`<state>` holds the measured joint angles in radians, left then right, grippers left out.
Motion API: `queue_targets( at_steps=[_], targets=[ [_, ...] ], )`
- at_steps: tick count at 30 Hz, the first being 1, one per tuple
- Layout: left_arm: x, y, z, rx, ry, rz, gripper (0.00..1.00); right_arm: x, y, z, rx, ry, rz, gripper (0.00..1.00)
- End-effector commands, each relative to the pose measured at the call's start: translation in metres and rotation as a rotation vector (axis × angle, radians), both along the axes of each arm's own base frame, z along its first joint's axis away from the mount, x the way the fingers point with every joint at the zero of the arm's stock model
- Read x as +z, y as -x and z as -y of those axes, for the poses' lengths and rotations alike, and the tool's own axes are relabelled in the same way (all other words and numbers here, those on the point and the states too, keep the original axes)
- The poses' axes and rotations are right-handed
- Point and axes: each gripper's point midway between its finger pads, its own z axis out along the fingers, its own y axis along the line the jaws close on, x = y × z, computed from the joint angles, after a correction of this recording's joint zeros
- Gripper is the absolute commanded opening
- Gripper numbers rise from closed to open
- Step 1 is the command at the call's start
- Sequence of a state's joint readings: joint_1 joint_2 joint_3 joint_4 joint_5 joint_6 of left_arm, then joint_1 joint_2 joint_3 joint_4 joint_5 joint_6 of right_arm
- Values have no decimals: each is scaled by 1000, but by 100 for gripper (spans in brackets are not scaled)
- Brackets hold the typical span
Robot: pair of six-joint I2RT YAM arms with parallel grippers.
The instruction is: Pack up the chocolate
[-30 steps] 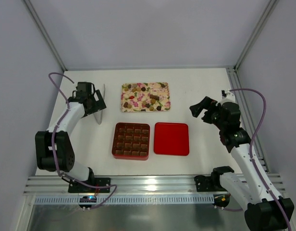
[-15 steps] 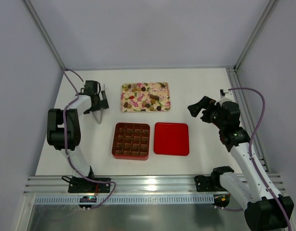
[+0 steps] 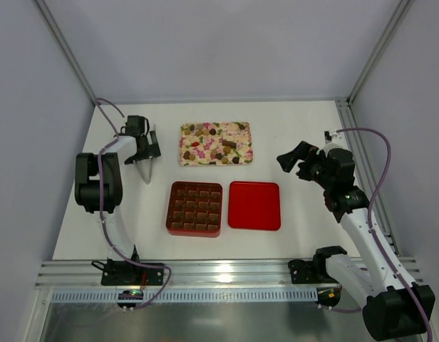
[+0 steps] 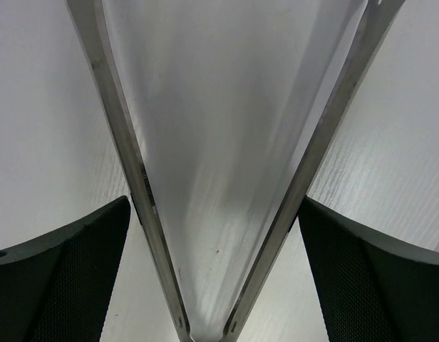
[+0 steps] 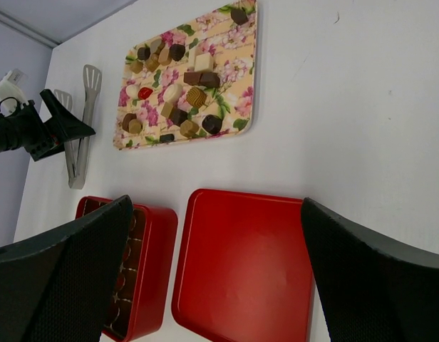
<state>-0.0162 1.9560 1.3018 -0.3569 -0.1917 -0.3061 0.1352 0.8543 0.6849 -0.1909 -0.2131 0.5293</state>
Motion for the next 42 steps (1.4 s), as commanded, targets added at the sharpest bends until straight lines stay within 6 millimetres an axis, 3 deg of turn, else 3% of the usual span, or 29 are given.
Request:
queue_targets(
  at_steps=[1, 4, 16, 29, 42],
  targets=[
    [8, -15, 0, 16, 21, 46, 96, 15, -8, -5, 19, -19, 51, 100],
    [0, -11, 3, 18, 42, 5, 90, 16, -8, -6, 27, -22, 52, 100],
    [0, -8, 16, 75, 132, -34, 77, 17, -7, -10, 49, -34, 55, 100],
    [12, -4, 10, -4, 63, -56, 90, 17, -4, -15, 73, -55, 53, 100],
    [-6, 0, 19, -61, 37, -123, 92, 17, 0, -13, 72, -47, 53, 100]
  ],
)
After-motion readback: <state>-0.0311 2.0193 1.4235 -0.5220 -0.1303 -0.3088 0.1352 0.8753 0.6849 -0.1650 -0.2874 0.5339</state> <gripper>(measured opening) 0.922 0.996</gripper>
